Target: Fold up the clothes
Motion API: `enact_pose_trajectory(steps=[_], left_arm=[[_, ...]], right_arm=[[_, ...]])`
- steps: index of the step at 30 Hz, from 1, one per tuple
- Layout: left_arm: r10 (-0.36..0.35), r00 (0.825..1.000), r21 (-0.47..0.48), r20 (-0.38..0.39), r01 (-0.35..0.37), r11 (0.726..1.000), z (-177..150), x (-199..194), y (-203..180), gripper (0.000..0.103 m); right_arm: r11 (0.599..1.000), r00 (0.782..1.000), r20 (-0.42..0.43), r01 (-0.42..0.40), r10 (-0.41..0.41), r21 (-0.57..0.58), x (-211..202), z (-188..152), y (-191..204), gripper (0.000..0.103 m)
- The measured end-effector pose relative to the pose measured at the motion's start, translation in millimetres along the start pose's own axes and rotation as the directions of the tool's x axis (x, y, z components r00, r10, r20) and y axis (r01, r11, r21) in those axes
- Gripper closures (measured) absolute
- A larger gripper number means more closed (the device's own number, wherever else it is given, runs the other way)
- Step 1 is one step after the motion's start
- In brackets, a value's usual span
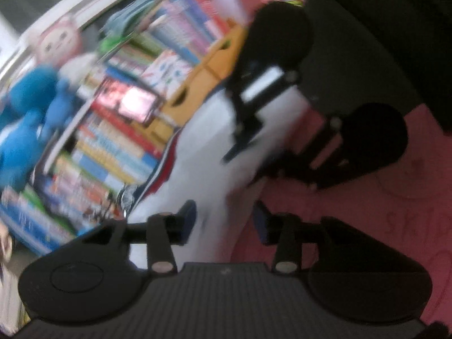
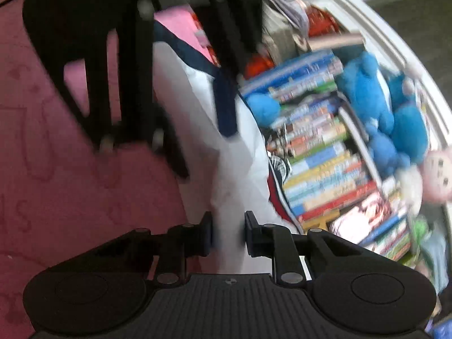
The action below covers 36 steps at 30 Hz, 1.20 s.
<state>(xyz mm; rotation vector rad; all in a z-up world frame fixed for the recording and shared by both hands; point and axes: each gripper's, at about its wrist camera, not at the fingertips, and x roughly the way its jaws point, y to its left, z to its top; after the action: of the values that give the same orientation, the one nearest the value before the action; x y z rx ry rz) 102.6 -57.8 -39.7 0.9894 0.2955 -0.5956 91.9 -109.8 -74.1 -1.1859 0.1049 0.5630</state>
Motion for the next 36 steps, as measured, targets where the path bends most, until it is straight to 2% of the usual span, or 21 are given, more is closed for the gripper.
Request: enact_pose_trajectory(steps=[1, 2, 3, 6, 9, 11, 14, 16, 21, 27, 30, 31, 35, 36], left_arm=[[0.008, 1.0, 0.03, -0.015, -0.007, 1.0, 1.8, 7.6, -4.6, 0.058], [0.018, 0.999, 0.058, -0.032, -0.016, 0.998, 3.5, 15.6, -9.1, 0.073], [0.019, 0.998, 0.067, -0.054, -0.016, 0.998, 1.7, 21.4, -9.2, 0.092], [0.019, 0.993, 0.077, -0.114, -0.01, 0.997, -8.1, 32.4, -6.0, 0.096], [0.017, 0.988, 0.075, -0.154, -0.005, 0.997, -24.4, 30.2, 0.5, 0.096], [0.01, 0.985, 0.048, -0.172, -0.002, 0.999, -31.7, 26.2, 7.2, 0.096], [0.009, 0.983, 0.035, -0.185, -0.002, 0.999, -38.2, 22.9, 11.6, 0.096], [0.016, 0.981, 0.044, -0.192, -0.007, 0.999, -40.0, 21.4, 11.6, 0.096], [0.024, 0.968, 0.025, -0.248, -0.019, 1.0, -51.5, 12.0, 16.8, 0.095], [-0.012, 0.953, -0.099, -0.302, -0.019, 0.995, -69.1, -4.5, 35.9, 0.095], [-0.026, 0.95, -0.153, -0.31, -0.022, 0.988, -74.3, -9.5, 41.7, 0.095], [-0.025, 0.949, -0.167, -0.314, -0.029, 0.986, -76.4, -10.4, 43.8, 0.095], [-0.053, 0.958, -0.251, -0.283, -0.021, 0.968, -84.2, -14.3, 52.7, 0.097], [-0.061, 0.959, -0.277, -0.277, -0.019, 0.961, -85.2, -14.1, 55.3, 0.098]], right_arm=[[1.0, 1.0, 0.005, -0.007, 0.007, -0.008, 0.1, 1.0, 2.4, 0.08], [1.0, 1.0, 0.003, -0.011, 0.011, -0.013, 1.6, 1.7, 3.6, 0.08], [1.0, 1.0, 0.001, -0.012, 0.012, -0.021, 3.3, 1.1, 4.3, 0.08], [0.997, 1.0, -0.017, -0.001, -0.001, -0.077, 8.5, -9.7, 7.8, 0.081], [0.991, 0.996, -0.085, 0.023, -0.034, -0.132, 15.4, -37.6, 5.7, 0.089], [0.989, 0.983, -0.166, 0.06, -0.082, -0.134, 17.7, -64.9, -4.4, 0.089], [0.984, 0.941, -0.303, 0.113, -0.152, -0.141, 14.0, -117.1, -22.0, 0.089], [0.986, 0.919, -0.362, 0.129, -0.159, -0.105, 2.9, -145.4, -30.2, 0.089], [0.989, 0.912, -0.383, 0.14, -0.15, -0.054, -1.5, -150.2, -34.4, 0.089], [0.99, 0.915, -0.379, 0.14, -0.138, -0.022, 0.3, -150.9, -38.4, 0.089], [0.99, 0.907, -0.398, 0.141, -0.137, -0.02, -7.4, -154.1, -36.2, 0.089], [0.989, 0.897, -0.419, 0.144, -0.141, -0.025, -8.5, -158.0, -37.3, 0.09], [0.981, 0.804, -0.57, 0.193, -0.169, -0.019, -20.4, -195.2, -52.2, 0.092], [0.975, 0.794, -0.582, 0.221, -0.177, 0.005, -29.0, -197.6, -56.2, 0.089]])
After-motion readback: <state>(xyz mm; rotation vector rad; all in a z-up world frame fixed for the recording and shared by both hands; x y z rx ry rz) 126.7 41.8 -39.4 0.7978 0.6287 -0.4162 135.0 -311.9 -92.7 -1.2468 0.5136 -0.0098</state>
